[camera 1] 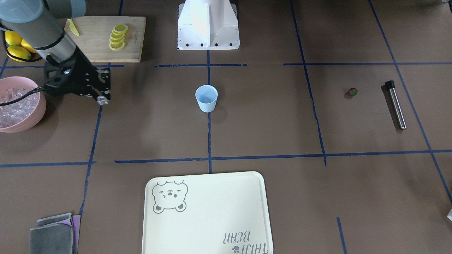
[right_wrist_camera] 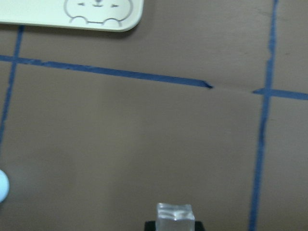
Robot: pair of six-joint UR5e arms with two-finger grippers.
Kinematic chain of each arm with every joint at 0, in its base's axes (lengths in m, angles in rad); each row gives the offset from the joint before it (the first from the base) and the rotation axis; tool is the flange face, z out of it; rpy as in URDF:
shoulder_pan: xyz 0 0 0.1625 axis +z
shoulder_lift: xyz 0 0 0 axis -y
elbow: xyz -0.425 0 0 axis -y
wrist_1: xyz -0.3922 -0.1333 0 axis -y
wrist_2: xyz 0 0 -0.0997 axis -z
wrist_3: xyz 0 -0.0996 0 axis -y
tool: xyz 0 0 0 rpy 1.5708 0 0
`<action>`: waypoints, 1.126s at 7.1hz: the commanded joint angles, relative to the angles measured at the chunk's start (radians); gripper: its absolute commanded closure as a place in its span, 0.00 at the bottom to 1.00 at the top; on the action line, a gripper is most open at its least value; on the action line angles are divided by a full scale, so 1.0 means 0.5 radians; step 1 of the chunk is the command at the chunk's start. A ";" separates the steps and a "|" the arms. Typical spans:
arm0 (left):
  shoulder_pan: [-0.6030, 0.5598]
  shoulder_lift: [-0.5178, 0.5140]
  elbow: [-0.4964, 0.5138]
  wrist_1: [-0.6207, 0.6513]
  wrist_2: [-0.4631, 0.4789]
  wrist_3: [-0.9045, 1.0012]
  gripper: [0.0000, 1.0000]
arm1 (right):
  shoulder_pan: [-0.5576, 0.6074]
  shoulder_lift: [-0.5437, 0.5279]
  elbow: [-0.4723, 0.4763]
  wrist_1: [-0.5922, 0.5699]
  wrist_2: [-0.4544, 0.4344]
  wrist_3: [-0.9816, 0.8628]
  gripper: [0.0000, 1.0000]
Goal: Mash ice and strawberries in cup
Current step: 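Carry the ice cube over the blue cup and release it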
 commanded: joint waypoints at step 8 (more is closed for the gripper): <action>-0.001 0.017 0.001 0.002 -0.003 0.003 0.00 | -0.735 1.038 -0.612 -0.505 -0.615 0.753 0.60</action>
